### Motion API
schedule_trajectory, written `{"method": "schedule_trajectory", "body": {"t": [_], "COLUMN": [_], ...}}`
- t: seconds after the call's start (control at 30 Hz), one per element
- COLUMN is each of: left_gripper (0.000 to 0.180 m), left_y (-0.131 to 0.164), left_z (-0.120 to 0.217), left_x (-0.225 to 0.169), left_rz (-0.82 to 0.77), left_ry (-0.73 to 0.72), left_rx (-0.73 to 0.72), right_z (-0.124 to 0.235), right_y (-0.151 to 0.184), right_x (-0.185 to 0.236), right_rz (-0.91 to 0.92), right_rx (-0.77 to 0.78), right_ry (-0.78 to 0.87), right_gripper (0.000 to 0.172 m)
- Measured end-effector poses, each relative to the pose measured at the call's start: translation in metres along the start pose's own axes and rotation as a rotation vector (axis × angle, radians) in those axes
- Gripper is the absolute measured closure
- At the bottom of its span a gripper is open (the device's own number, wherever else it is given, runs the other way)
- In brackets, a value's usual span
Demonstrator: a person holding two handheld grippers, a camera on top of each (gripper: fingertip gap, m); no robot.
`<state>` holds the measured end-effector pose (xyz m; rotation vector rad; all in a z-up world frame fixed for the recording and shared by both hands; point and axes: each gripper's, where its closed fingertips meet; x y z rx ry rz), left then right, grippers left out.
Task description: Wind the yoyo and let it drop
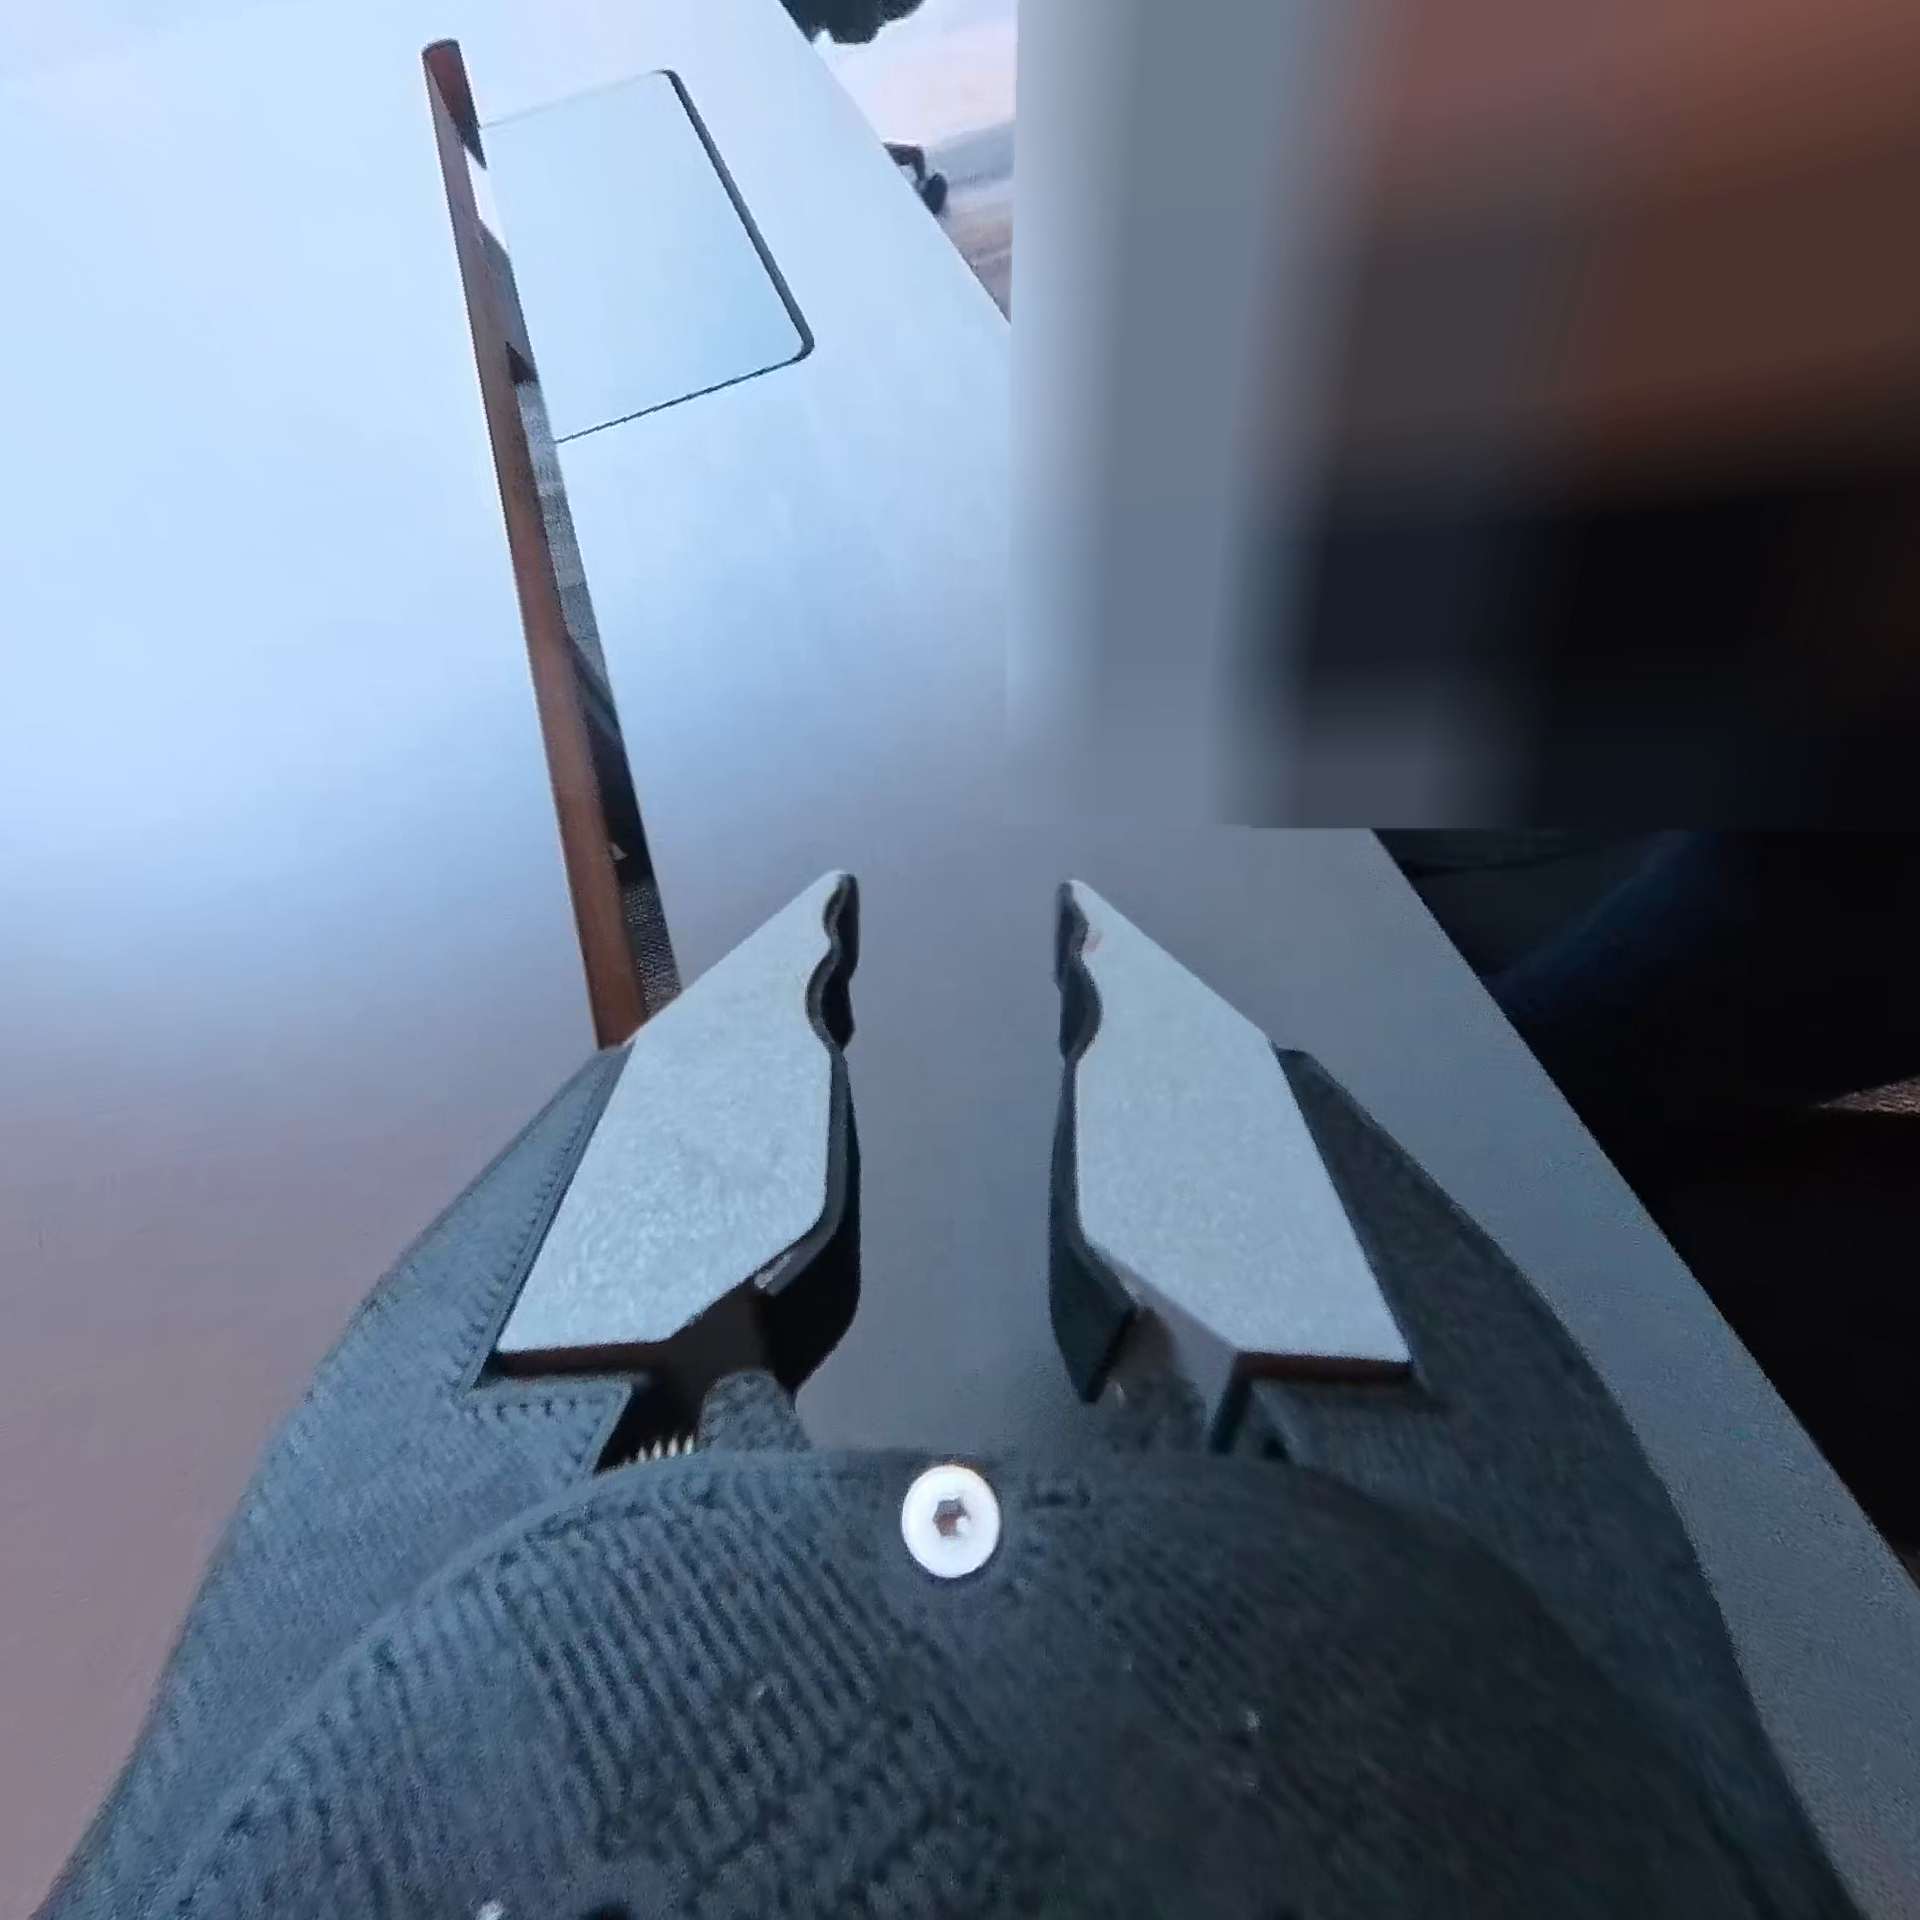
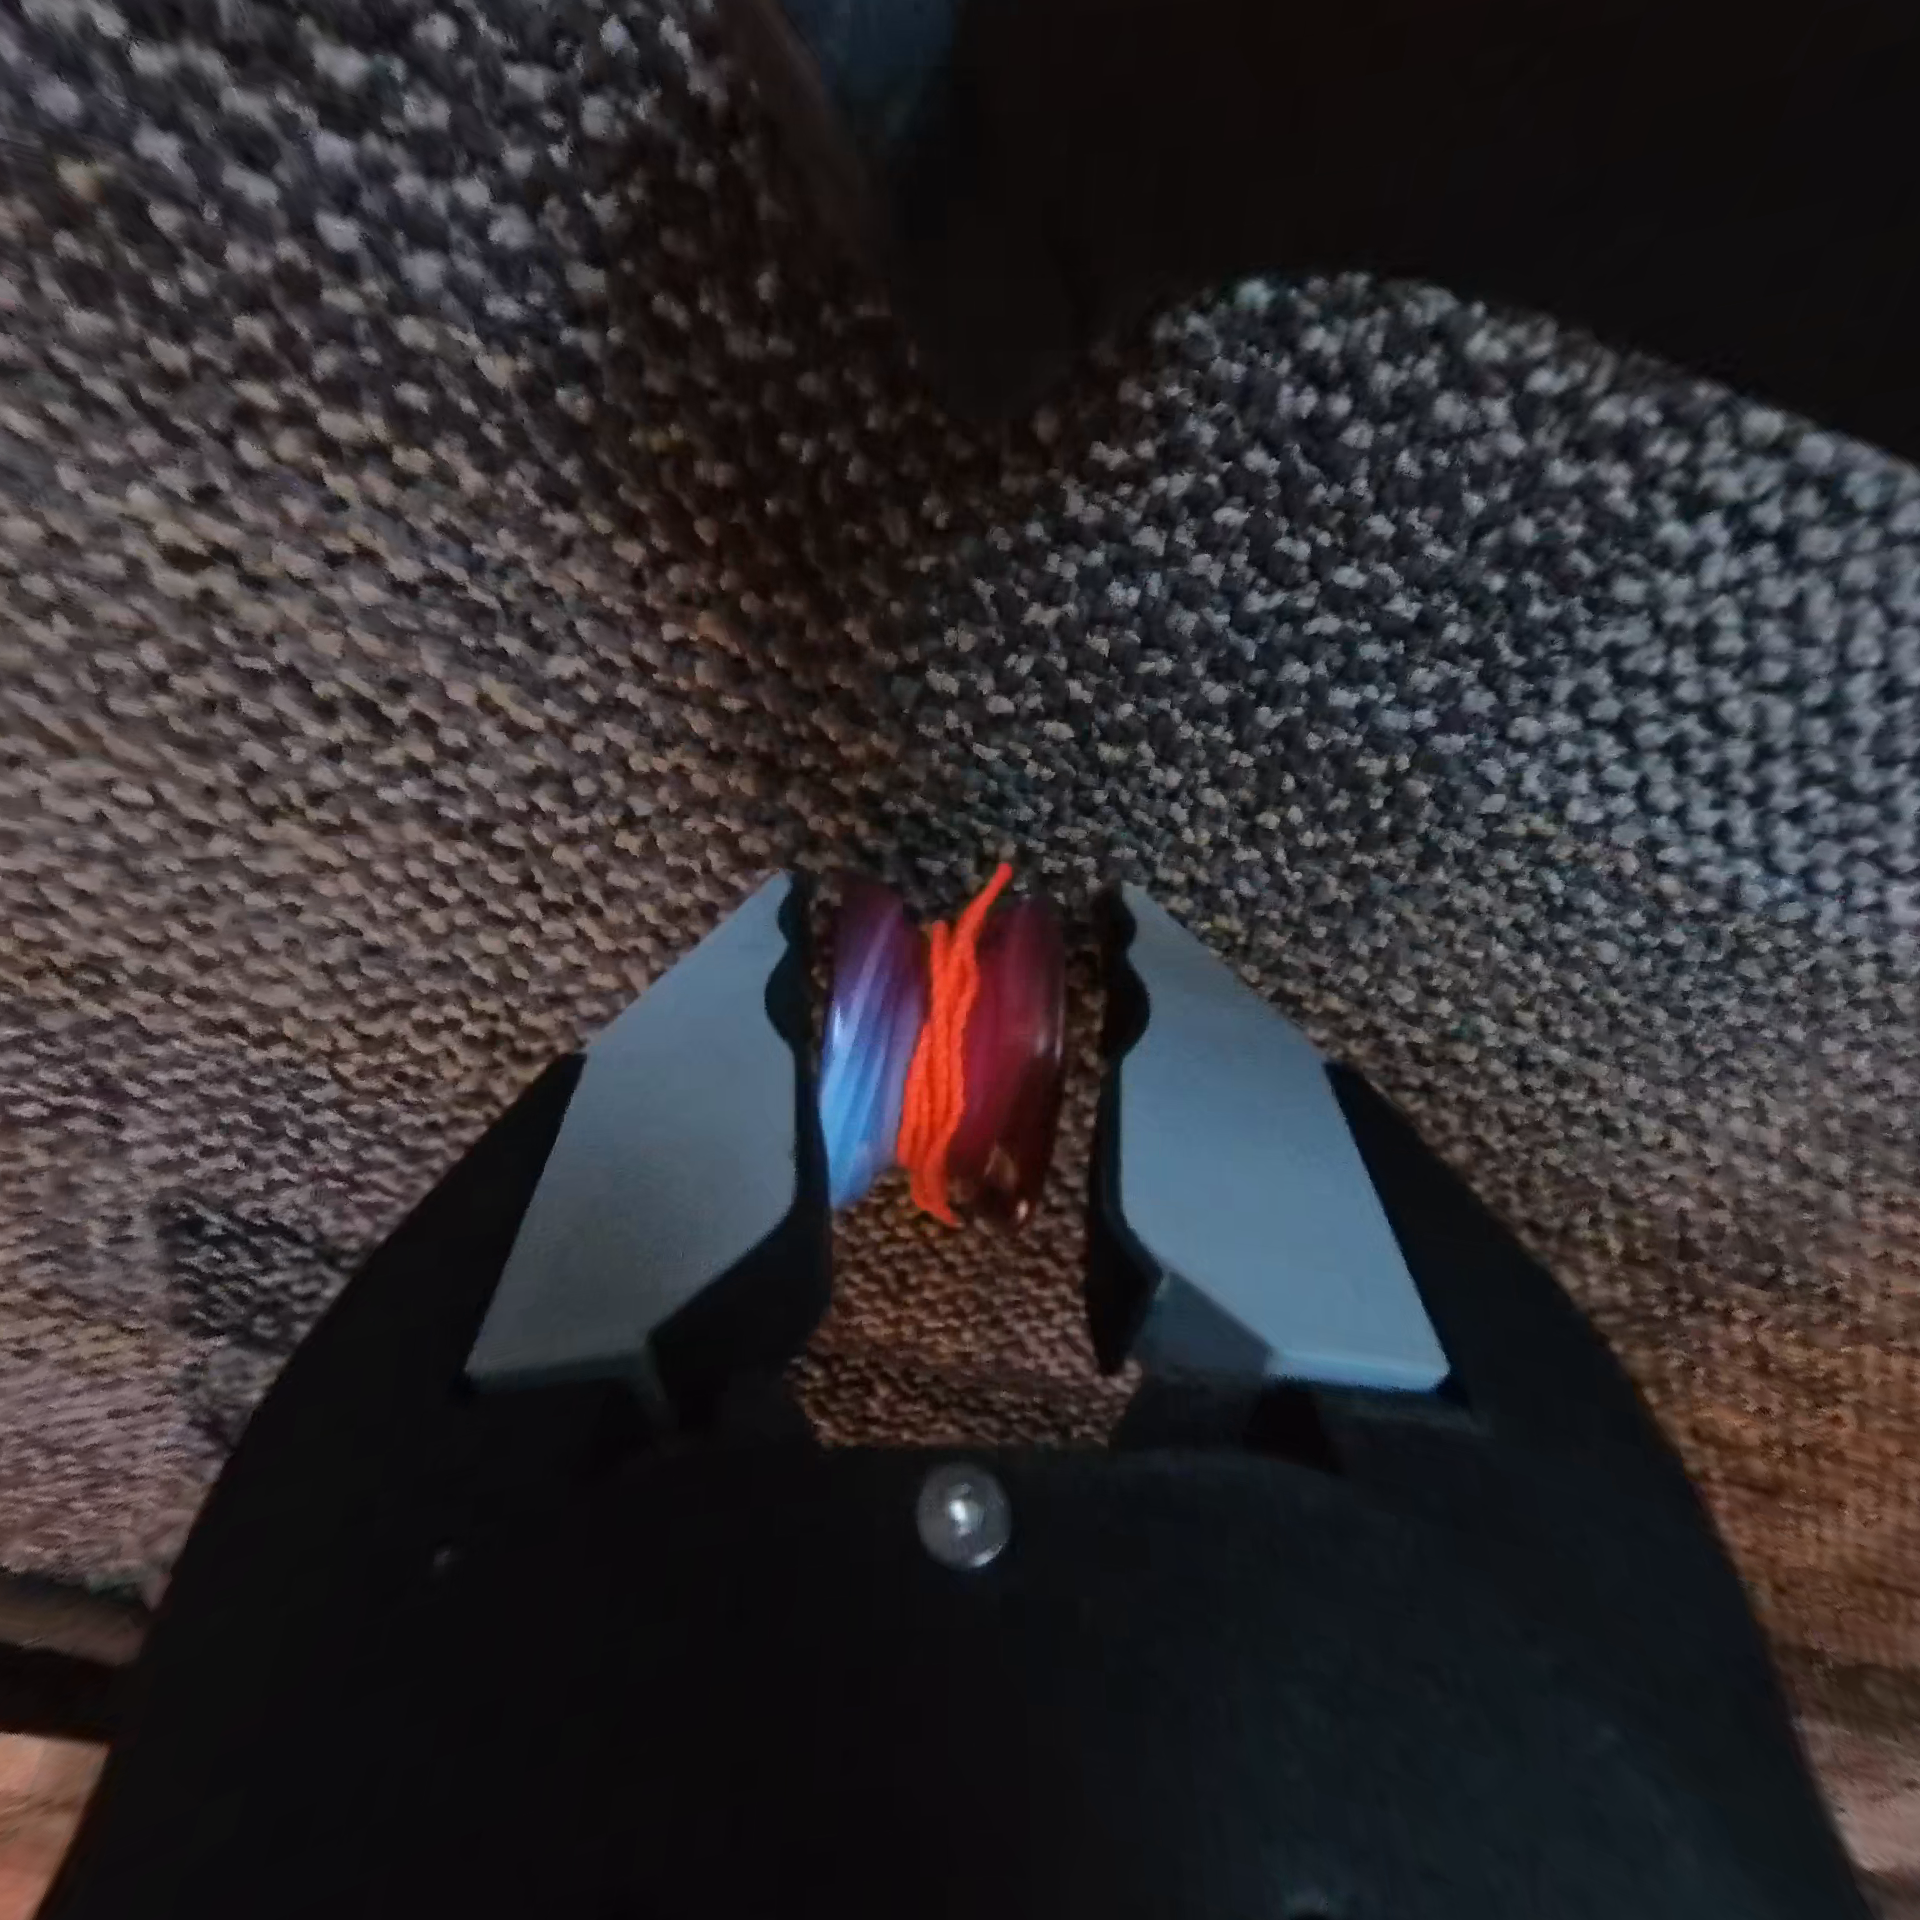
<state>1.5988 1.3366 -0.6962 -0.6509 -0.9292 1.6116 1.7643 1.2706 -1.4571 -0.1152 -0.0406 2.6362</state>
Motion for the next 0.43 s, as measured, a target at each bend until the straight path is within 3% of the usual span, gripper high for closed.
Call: {"method": "schedule_trajectory", "body": {"t": [0.03,0.1,0.2,0.33,0.43], "left_gripper": [0.148,0.155,0.158,0.158,0.166], "left_y": [0.000,-0.001,-0.004,-0.001,0.008], "left_z": [0.000,0.001,0.004,0.003,-0.005], "left_x": [0.000,0.000,0.004,0.007,0.011], "left_rz": [-0.003,0.008,0.044,0.068,0.113], "left_ry": [0.000,0.003,0.001,0.001,-0.008], "left_rx": [-0.003,-0.015,-0.043,-0.030,0.045], "right_z": [0.004,0.026,0.098,0.246,0.376], "right_y": [0.000,0.003,0.014,0.048,0.083], "right_x": [0.004,0.012,0.034,0.050,0.030], "right_rz": [0.012,-0.041,0.011,0.156,0.265], "right_rx": [-0.005,-0.008,-0.048,-0.112,-0.146], "right_ry": [-0.044,-0.134,-0.192,-0.305,-0.369], "right_gripper": [0.134,0.134,0.134,0.134,0.134]}}
Point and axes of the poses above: each gripper's, where its closed fingertips meet, z back along the fingers, y out of its underside, x = y × z across the jaws, and after that the axes turned 5 degrees about y, right-handed
